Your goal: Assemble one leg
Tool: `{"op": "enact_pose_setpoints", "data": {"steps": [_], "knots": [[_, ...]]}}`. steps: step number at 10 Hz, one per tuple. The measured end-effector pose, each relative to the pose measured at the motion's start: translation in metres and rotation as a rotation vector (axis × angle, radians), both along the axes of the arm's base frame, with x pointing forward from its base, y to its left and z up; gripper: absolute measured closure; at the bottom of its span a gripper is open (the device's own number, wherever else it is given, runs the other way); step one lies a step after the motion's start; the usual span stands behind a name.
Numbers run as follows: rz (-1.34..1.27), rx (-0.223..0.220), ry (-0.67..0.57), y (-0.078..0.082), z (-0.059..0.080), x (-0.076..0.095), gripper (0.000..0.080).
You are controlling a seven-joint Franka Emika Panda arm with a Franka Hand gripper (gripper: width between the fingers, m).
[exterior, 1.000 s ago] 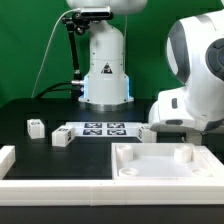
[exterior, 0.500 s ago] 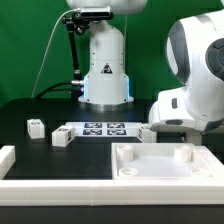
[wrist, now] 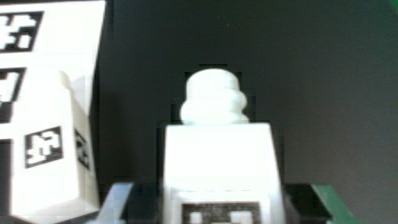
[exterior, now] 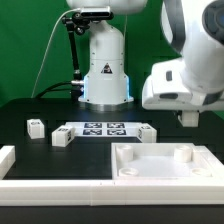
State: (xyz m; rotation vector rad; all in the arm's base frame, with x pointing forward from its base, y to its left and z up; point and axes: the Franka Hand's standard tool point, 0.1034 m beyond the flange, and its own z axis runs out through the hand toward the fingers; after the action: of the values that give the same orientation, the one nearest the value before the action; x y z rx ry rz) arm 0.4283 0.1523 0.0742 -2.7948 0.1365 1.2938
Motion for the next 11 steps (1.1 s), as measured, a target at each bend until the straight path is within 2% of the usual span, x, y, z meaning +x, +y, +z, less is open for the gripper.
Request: {"op": "enact_pose_setpoints", "data": {"steps": [2, 3, 4, 5, 6, 9, 10, 11], "knots": [[-0.005, 0.002, -0.056, 0.003, -0.006, 0.005, 0.0512], [-0.019, 0.002, -0.188, 0.006, -0.009, 0.019, 0.0512], [-0.026, -0.001, -0.318, 0.008, -0.007, 0.020, 0.0512], [-0.021, -0.001, -0.385, 0.005, -0.005, 0.016, 0.0512], [-0.013, 0.001, -0.538, -0.002, -0.002, 0.030, 0.0512], [-0.034, -0.003, -0.859, -0.017, 0.024, 0.046, 0.0512], [-0.042, -0.006, -0.909, -0.025, 0.030, 0.048, 0.0512], [-0.073, -0.007, -1.027, -0.026, 0.035, 0.059, 0.0512]]}}
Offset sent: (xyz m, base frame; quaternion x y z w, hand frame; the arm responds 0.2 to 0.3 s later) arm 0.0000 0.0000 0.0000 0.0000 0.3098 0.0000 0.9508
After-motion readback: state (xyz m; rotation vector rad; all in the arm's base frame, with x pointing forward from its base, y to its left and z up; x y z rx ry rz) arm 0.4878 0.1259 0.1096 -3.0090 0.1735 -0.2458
